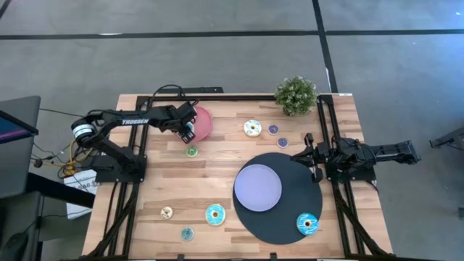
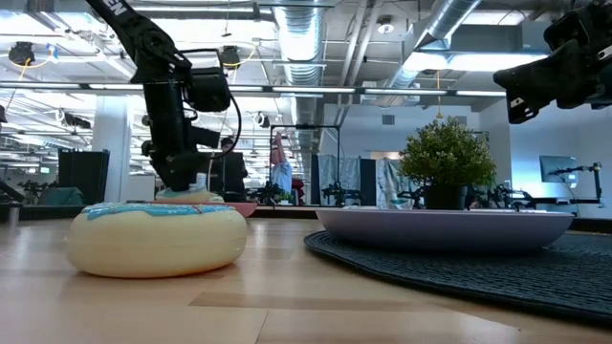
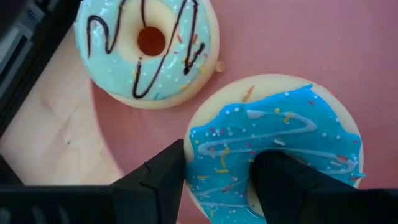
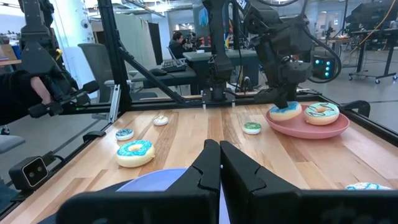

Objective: Pick & Place donuts
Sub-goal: Put the big blue donut on the pink plate

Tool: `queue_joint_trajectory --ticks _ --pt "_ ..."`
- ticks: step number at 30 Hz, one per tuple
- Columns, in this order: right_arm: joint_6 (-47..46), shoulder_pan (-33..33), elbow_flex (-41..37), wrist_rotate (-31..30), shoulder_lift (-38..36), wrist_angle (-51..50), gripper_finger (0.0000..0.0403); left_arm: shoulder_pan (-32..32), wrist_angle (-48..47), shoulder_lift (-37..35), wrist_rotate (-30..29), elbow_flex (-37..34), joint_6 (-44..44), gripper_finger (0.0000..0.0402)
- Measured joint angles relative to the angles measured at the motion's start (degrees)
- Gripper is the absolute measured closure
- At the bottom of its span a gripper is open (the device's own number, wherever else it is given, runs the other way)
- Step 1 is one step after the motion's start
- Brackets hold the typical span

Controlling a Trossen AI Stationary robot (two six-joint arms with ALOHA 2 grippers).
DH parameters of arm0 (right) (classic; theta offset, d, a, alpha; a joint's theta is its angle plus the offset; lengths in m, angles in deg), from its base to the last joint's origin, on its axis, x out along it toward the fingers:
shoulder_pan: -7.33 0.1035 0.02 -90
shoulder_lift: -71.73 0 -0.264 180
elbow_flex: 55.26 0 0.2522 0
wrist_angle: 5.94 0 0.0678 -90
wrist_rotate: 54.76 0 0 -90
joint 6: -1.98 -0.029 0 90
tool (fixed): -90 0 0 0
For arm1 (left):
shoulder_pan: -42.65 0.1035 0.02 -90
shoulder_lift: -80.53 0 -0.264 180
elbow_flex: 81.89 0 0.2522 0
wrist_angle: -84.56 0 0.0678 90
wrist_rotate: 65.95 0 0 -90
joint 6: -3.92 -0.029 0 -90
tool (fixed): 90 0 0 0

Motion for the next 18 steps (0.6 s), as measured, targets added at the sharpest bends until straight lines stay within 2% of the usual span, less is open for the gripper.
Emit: queue_joint_trajectory --ticks 6,18 --pt "0.00 -0.02 0.01 0.00 0.01 0.00 0.0403 0.00 0.01 0.00 0.05 0.00 1.19 0.0228" --pt "0.00 -0.02 0.01 0.00 -0.01 0.00 0.0403 -0.02 -0.23 -0.04 0.28 0.01 0.04 0.0165"
